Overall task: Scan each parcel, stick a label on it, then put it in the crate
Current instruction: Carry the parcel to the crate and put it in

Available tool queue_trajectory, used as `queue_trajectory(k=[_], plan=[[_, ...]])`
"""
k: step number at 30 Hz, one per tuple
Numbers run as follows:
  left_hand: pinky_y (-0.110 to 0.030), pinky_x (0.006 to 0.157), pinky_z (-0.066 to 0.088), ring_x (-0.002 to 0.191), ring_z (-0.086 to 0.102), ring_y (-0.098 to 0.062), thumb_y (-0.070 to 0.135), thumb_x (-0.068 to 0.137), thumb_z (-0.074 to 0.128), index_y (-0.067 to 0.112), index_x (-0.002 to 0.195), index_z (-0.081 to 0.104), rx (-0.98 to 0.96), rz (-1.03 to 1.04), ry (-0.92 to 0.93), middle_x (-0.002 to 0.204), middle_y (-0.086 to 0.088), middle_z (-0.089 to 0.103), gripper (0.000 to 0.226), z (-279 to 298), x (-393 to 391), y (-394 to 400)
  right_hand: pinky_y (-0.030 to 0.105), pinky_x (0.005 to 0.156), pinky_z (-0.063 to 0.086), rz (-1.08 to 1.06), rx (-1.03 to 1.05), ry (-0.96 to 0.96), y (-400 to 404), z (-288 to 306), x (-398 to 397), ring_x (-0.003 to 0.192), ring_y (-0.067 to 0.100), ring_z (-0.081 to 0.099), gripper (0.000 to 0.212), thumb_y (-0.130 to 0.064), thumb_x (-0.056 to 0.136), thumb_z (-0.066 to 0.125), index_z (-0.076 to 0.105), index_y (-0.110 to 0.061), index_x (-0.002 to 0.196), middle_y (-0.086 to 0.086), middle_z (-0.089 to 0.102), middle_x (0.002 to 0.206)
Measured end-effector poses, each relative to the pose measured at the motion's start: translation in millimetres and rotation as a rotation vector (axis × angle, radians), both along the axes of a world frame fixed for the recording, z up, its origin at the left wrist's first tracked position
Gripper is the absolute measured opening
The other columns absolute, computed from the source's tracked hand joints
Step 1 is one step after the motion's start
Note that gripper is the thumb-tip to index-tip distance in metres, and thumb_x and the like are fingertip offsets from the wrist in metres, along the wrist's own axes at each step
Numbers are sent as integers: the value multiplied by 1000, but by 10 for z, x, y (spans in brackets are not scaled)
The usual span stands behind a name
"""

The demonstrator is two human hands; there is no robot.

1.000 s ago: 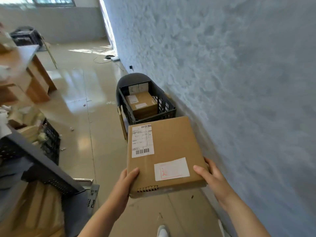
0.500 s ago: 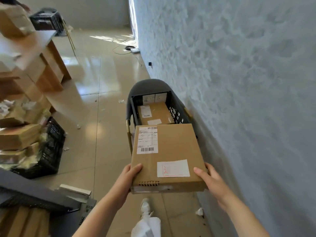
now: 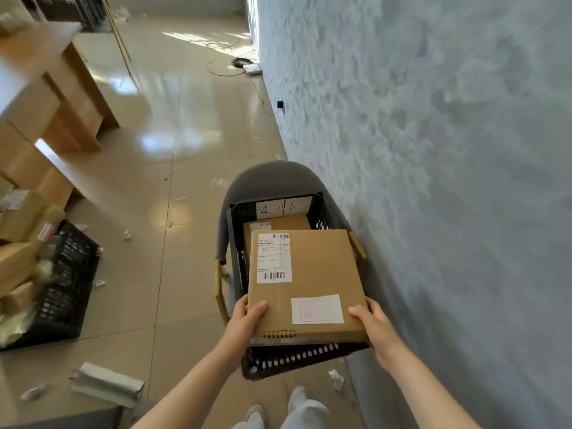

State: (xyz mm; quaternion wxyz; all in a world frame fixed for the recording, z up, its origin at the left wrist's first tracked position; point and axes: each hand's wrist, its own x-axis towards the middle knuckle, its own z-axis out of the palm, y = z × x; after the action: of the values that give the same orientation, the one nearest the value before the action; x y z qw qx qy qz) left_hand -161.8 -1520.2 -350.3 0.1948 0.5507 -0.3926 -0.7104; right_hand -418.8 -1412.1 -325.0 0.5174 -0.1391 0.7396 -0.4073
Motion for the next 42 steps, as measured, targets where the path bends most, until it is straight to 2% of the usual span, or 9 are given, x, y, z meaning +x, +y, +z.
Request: queue_trajectory(k=[4,8,16,21,24,27,31,37,42], plan=[[-30,76,57,104,69,-19,38,95,61,27,147,33,24,102,-9,126,0,64,60,-221,-326,-444,33,75,50,20,36,-60,-713,-294,-328,107,24,60,57,-26,93,59,36,-24,145,5,61,122],[-25,74,55,106,68,-18,33,96,60,26,143,38,24,197,-25,126,1,64,53,-406,-562,-842,31,76,47,98,35,-58,-1306,-575,-562,109,21,57,59,-27,94,58,33,-24,147,3,58,123],[-23,86,47,112,60,-10,34,100,54,26,147,39,10,313,-162,129,8,60,51,-802,-856,-1391,31,84,49,190,13,-39,-2100,-1072,-730,112,17,57,56,-25,96,57,34,-28,147,0,57,126],[-32,99,46,118,55,-15,35,100,53,24,152,31,21,264,-286,127,7,56,57,-928,-894,-1482,39,99,50,267,89,27,-2148,-1289,-720,112,13,58,53,-24,98,52,37,-28,149,-7,60,121],[-37,104,46,119,54,-15,36,101,52,23,151,33,-5,215,-361,125,8,55,55,-911,-900,-1500,34,99,46,311,114,75,-2158,-1286,-717,114,14,55,56,-22,99,50,32,-26,152,-8,58,122],[-38,107,43,126,51,-15,36,102,49,25,149,34,-79,144,-437,134,6,53,51,-867,-900,-1506,31,96,44,371,149,164,-2159,-1178,-709,113,15,53,53,-23,99,50,33,-23,150,-5,56,126],[-42,115,36,140,39,-20,29,99,46,22,155,20,-185,-12,-561,151,1,39,62,-716,-876,-1424,39,108,44,565,230,415,-2021,-927,-695,131,23,47,61,-28,96,53,30,-16,151,2,42,148],[-36,121,21,149,19,-21,28,97,52,15,156,18,-498,-382,-768,162,-2,21,70,-348,-698,-1054,35,114,37,721,235,681,-1349,-394,-494,142,20,34,61,-31,98,52,29,-15,152,2,32,156],[-33,121,22,145,29,-17,35,98,48,21,153,30,-730,-749,-767,156,3,35,60,-105,-559,-735,32,115,35,609,252,836,-564,-122,-252,139,17,38,57,-31,99,49,33,-18,152,-1,37,154]])
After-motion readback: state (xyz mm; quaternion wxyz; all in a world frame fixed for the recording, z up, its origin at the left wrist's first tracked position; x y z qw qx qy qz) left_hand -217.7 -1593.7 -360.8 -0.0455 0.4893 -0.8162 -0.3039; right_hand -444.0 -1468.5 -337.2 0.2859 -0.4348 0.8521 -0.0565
